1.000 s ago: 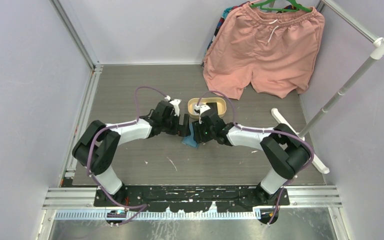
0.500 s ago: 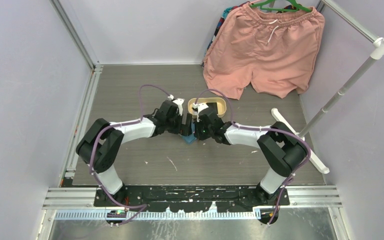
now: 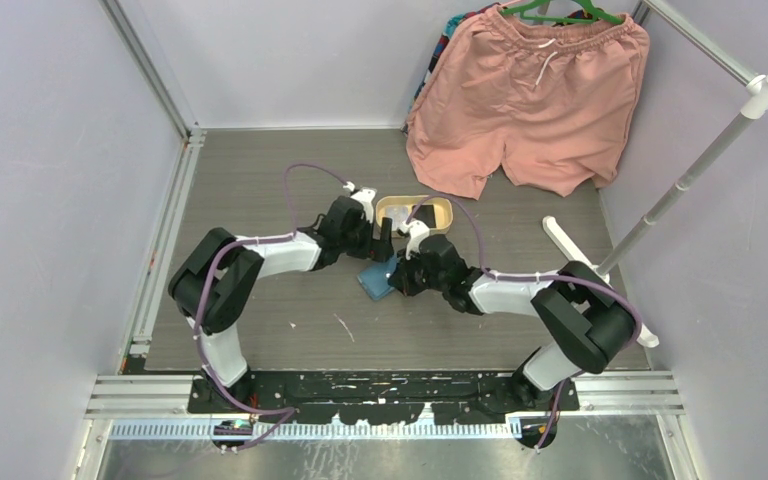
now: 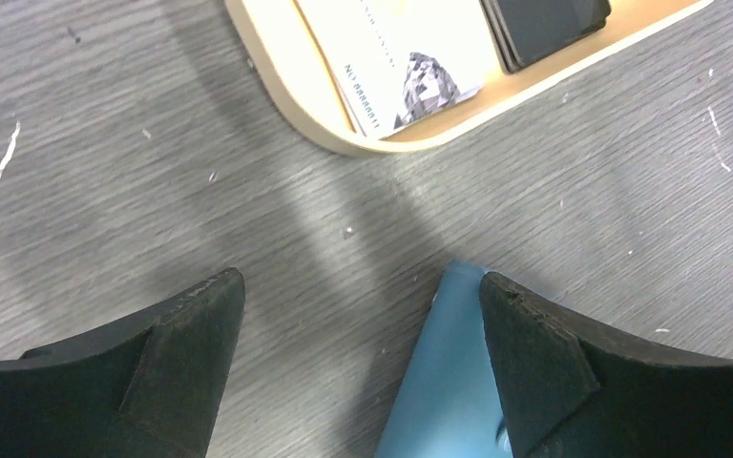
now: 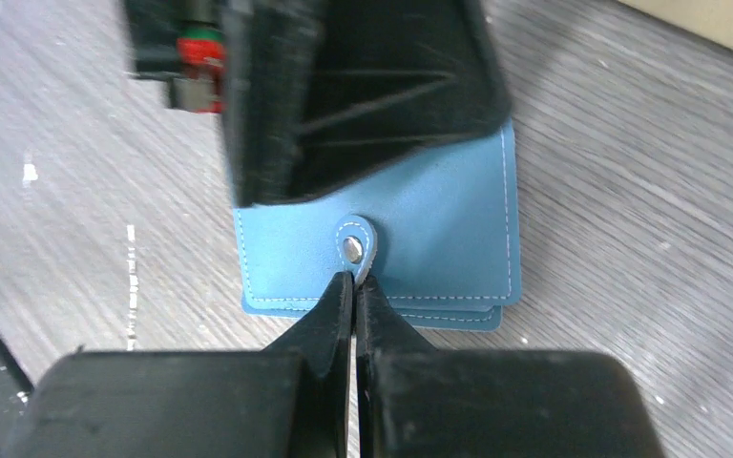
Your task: Take the credit cards out of the card holder
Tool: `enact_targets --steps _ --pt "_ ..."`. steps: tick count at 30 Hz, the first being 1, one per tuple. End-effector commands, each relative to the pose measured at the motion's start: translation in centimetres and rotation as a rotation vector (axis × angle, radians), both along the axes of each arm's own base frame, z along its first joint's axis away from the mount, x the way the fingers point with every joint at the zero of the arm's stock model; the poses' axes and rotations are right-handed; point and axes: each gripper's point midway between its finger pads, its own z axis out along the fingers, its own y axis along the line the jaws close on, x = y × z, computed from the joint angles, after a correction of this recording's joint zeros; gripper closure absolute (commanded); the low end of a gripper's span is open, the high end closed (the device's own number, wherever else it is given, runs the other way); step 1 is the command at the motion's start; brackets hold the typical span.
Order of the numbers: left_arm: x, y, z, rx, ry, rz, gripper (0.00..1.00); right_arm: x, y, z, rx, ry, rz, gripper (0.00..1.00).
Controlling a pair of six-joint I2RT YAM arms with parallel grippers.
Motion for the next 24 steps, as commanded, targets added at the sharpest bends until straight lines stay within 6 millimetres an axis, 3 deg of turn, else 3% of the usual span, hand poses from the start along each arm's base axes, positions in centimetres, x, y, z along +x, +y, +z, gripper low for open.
enact_targets --steps 1,11,17,24 --pt "-7.1 3.2 -8.4 0.172 0.304 -0.021 0.06 0.4 3.7 5.0 0.225 -0.145 0.126 0.99" --pt "-8.4 2.1 -8.9 0.154 0.324 -0.047 0.07 0.2 3.4 6.8 0.359 -0.280 0.110 0.99" --pt "-9.2 1.8 -9.3 0.150 0.333 -0.041 0.07 0.9 2.5 10.0 0.421 -0.391 0.045 0.99" --pt "-10.4 1.3 -10.2 0.173 0.347 -0.043 0.07 1.4 1.9 15.5 0.484 -0.502 0.011 0.99"
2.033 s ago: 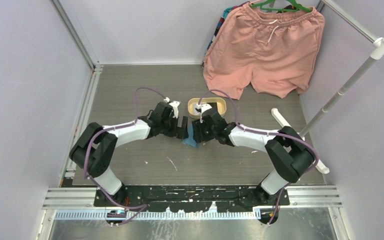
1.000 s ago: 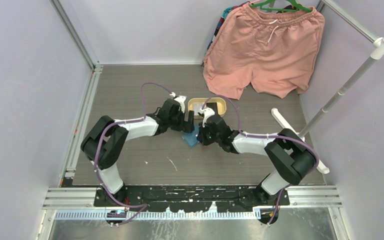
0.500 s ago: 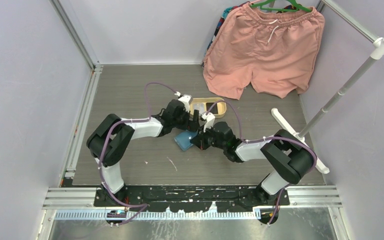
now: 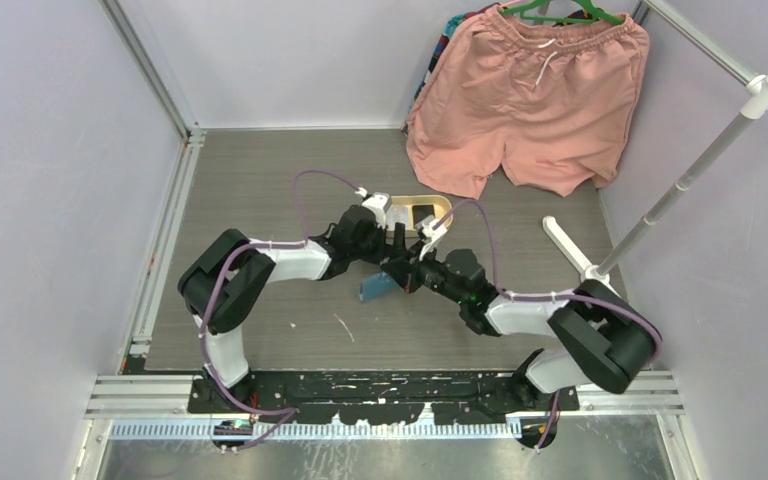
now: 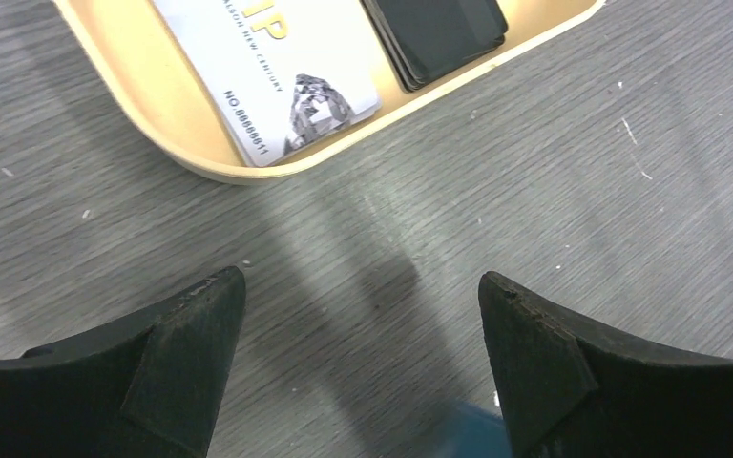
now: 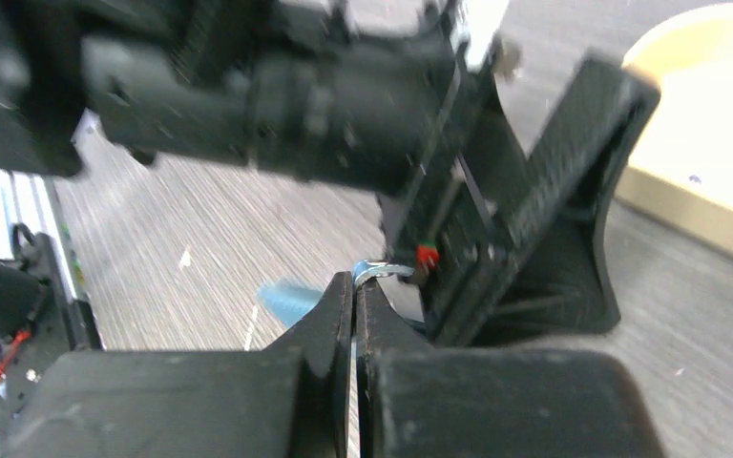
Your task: Take the credit cards out of the card holder
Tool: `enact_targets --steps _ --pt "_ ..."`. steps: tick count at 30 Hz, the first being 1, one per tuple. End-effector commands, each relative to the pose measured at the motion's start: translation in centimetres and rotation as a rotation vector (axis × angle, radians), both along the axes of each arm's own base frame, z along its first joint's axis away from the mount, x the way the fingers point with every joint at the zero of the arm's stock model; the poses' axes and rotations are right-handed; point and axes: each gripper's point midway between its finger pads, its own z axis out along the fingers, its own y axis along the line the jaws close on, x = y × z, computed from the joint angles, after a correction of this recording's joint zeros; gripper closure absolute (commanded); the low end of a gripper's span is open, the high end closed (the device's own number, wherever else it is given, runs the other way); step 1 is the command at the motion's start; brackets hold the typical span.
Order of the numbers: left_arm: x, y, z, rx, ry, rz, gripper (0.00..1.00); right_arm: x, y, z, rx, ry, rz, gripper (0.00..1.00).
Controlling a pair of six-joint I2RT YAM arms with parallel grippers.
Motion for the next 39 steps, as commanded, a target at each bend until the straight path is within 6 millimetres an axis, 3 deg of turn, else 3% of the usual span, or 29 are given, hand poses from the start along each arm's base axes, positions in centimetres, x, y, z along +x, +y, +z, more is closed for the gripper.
enact_targets --steps 1,4,8,14,17,22,31,37,39 --pt "-9.7 4.9 -10.4 0.256 0.399 -0.017 0.07 1.6 0.0 9.2 0.163 -0.222 -0.058 0.99" --pt "-9.8 4.8 -10.5 0.257 0.400 -0.015 0.07 1.7 -0.3 10.8 0.150 -0.258 -0.064 0.99" --pt "-9.4 4.8 -9.9 0.264 0.388 -0.014 0.07 1.4 -0.8 10.8 0.130 -0.267 -0.069 0.99" --pt "-7.9 4.6 -7.3 0.104 0.413 -0.016 0.06 0.1 -1.9 8.4 0.092 -0.230 -0.045 0.99" --pt "-6.9 5.5 -5.7 0.057 0.400 0.007 0.06 -0.8 -2.1 7.4 0.071 -0.210 0.002 0.99" --pt "-6.4 6.0 -4.1 0.027 0.377 0.017 0.06 -1.9 -3.8 4.1 0.068 -0.105 -0.005 0.99" --pt "-8.4 4.8 -3.1 -0.119 0.430 0.022 0.07 -2.7 -8.4 0.5 0.149 0.064 -0.237 0.99" --pt "-10.3 4.0 -3.2 -0.168 0.452 0.009 0.07 -3.1 -12.3 0.6 0.213 0.107 -0.428 0.99" --pt "-11.0 3.5 -3.4 -0.197 0.474 0.008 0.07 -3.4 -13.2 0.6 0.218 0.120 -0.465 0.94"
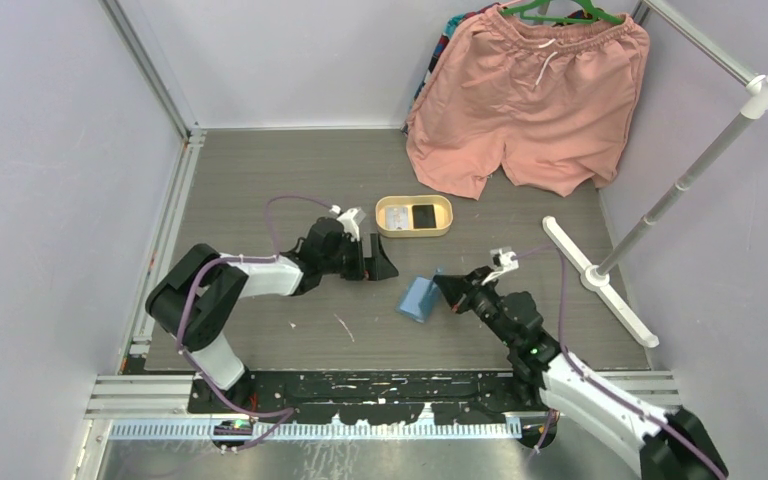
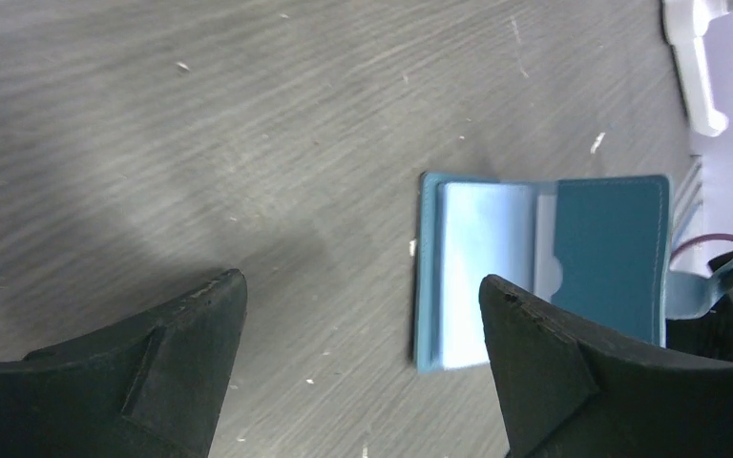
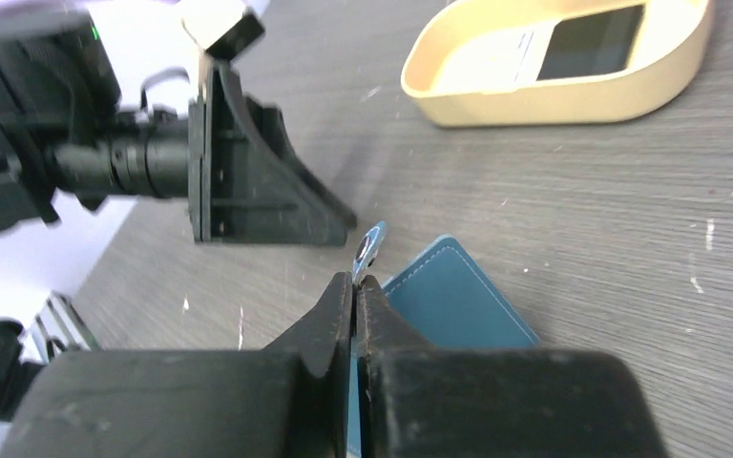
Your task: Take the credit cards out of the card holder
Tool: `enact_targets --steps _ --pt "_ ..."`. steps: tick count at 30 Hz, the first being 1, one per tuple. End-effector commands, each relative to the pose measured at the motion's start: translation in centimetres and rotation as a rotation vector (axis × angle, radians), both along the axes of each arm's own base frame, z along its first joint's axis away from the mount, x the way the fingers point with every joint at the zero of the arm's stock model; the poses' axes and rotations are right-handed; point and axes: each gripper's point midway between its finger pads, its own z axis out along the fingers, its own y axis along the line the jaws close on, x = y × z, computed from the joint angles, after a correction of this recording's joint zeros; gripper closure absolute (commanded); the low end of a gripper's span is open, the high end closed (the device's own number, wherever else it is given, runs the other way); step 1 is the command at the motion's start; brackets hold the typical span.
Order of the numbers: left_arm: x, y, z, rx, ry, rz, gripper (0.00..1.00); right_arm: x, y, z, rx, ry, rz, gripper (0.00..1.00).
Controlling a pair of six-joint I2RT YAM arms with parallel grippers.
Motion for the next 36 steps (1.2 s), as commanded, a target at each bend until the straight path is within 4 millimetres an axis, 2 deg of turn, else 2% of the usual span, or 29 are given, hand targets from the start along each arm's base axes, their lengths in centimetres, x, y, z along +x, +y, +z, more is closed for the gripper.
enact_targets --steps 1,2,4,6,7,9,11,13,16,20,26,29,31,32,33,34,35,36 --pt "-5.6 0.8 -4.7 0.046 0.238 -0.019 0.07 0.3 -3.0 -0.7 0.037 0.074 -0.168 0.91" --pt "-5.8 0.4 -4.7 0.027 0.244 -0.023 0.07 0.2 -3.3 -0.5 0.050 0.070 -0.183 0.86" --pt "-6.3 -0.6 -4.7 0.003 0.253 -0.041 0.07 0.1 -4.1 -0.9 0.047 0.090 -0.218 0.84" --pt "-6.7 -1.8 -4.5 -0.022 0.255 -0.059 0.07 0.1 -4.4 -1.3 0.038 0.102 -0.233 0.86" --pt "-6.9 -2.4 -4.4 -0.040 0.261 -0.068 0.07 0.1 -4.4 -1.3 0.039 0.104 -0.235 0.90" --pt "-7.1 -3.3 -4.2 -0.088 0.281 -0.069 0.07 0.2 -4.1 -0.8 0.049 0.084 -0.219 0.98" --pt "-6.8 -3.9 -3.7 -0.157 0.289 -0.050 0.07 0.5 -3.3 0.3 0.067 0.042 -0.185 0.99" --pt "-6.2 -3.8 -3.4 -0.206 0.291 -0.017 0.07 0.7 -2.2 0.4 0.043 0.029 -0.132 0.99" --pt "-4.7 -2.3 -3.1 -0.265 0.299 0.049 0.07 1.3 1.2 3.6 0.034 -0.049 0.026 0.99" --pt "-2.2 0.8 -2.2 -0.312 0.274 0.125 0.07 1.8 6.6 6.5 0.037 -0.099 0.293 0.99" --pt "0.4 5.8 -0.2 -0.254 0.206 0.209 0.07 3.0 12.8 11.4 0.115 -0.128 0.601 0.99" --pt "0.9 7.5 0.6 -0.183 0.161 0.232 0.06 3.1 13.6 12.7 0.135 -0.131 0.671 0.99" --pt "1.1 8.6 1.1 -0.131 0.127 0.257 0.05 3.0 12.7 12.5 0.130 -0.118 0.665 0.99" --pt "1.2 9.1 1.3 -0.110 0.113 0.267 0.04 2.8 11.9 11.7 0.117 -0.096 0.653 0.98" --pt "1.2 9.6 1.5 -0.093 0.101 0.276 0.04 2.8 11.0 10.8 0.098 -0.074 0.635 0.91" --pt "1.2 9.9 1.7 -0.081 0.091 0.283 0.03 2.7 9.8 9.2 0.069 -0.031 0.605 0.75" --pt "1.1 10.2 1.8 -0.068 0.082 0.287 0.03 2.7 8.4 7.6 0.040 0.005 0.560 0.53" --pt "1.1 10.4 1.8 -0.059 0.078 0.289 0.03 2.9 6.9 5.9 0.013 0.047 0.497 0.23"
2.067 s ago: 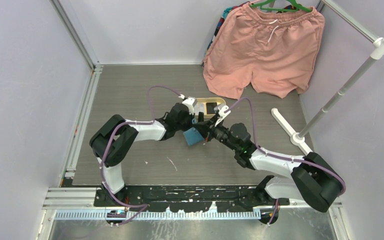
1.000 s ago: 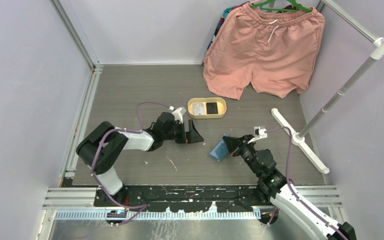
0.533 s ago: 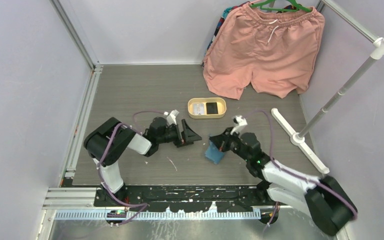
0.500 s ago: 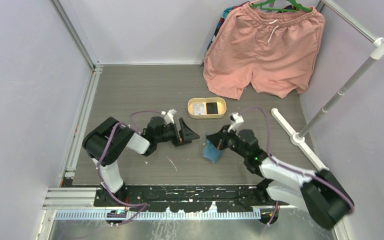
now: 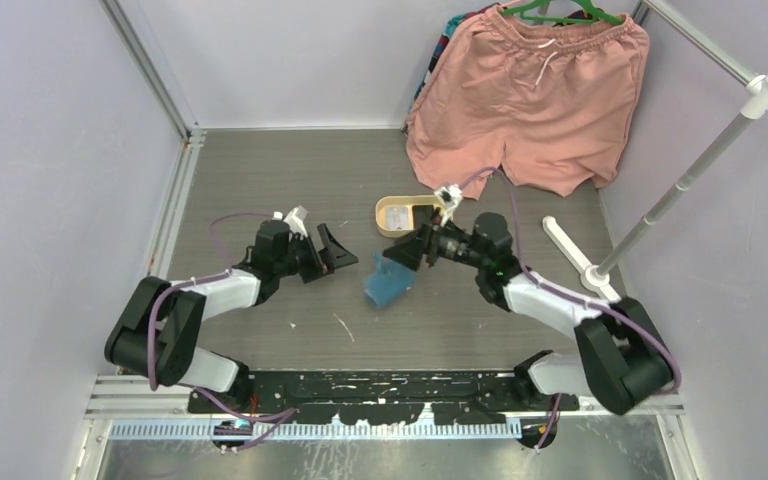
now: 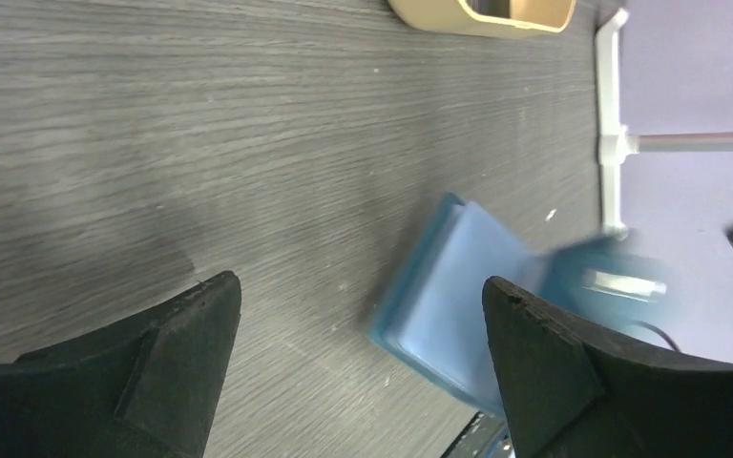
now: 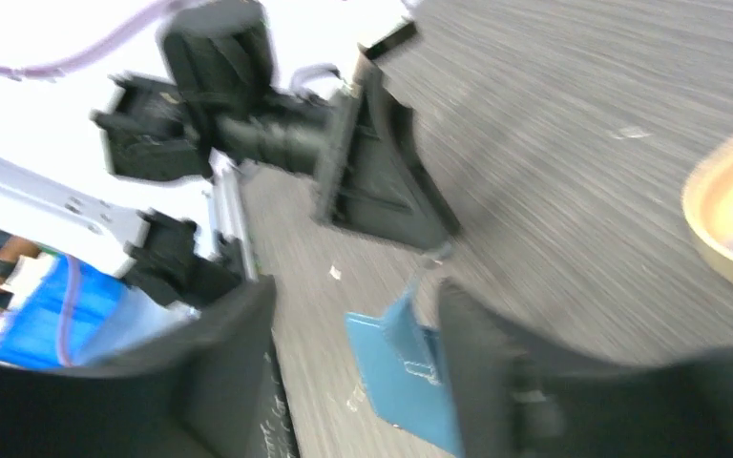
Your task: Take the credit cards out of the card holder
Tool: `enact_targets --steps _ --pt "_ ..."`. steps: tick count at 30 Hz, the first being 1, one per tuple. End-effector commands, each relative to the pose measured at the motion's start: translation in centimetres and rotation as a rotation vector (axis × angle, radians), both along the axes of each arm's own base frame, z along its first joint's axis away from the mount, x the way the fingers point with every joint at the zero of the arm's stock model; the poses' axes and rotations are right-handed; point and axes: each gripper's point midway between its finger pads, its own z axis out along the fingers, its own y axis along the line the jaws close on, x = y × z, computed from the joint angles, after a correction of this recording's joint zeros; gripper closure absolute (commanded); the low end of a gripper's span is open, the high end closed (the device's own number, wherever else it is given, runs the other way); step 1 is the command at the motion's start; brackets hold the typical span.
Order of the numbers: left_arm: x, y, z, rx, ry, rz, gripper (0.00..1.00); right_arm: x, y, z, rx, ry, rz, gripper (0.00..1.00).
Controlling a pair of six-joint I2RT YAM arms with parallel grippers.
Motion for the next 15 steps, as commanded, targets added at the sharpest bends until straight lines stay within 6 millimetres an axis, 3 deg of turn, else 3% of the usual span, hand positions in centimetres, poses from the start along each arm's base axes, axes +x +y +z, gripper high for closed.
enact_targets --steps 1,4,9,12,15 --pt "-0.2 1.9 -0.3 0.122 -0.016 0.011 0.03 -1.0 -5.1 -3.6 -0.080 0.065 -0.132 0.04" --pt "-0.4 2.2 -0.3 0.138 -0.019 0.008 0.03 -0.2 -8.1 -5.9 -0.132 0.122 -0.344 0.00" --pt "-0.4 2.4 -0.6 0.166 -0.019 -0.002 0.03 1.8 -11.1 -6.1 -0.215 0.245 -0.633 0.00" --pt "-0.4 2.5 -0.7 0.176 -0.019 -0.008 0.03 1.5 -11.4 -6.9 -0.421 0.317 -0.720 0.00" --pt "-0.2 2.7 -0.6 0.190 -0.021 -0.002 0.03 0.3 -9.9 -7.6 -0.553 0.365 -0.728 0.00"
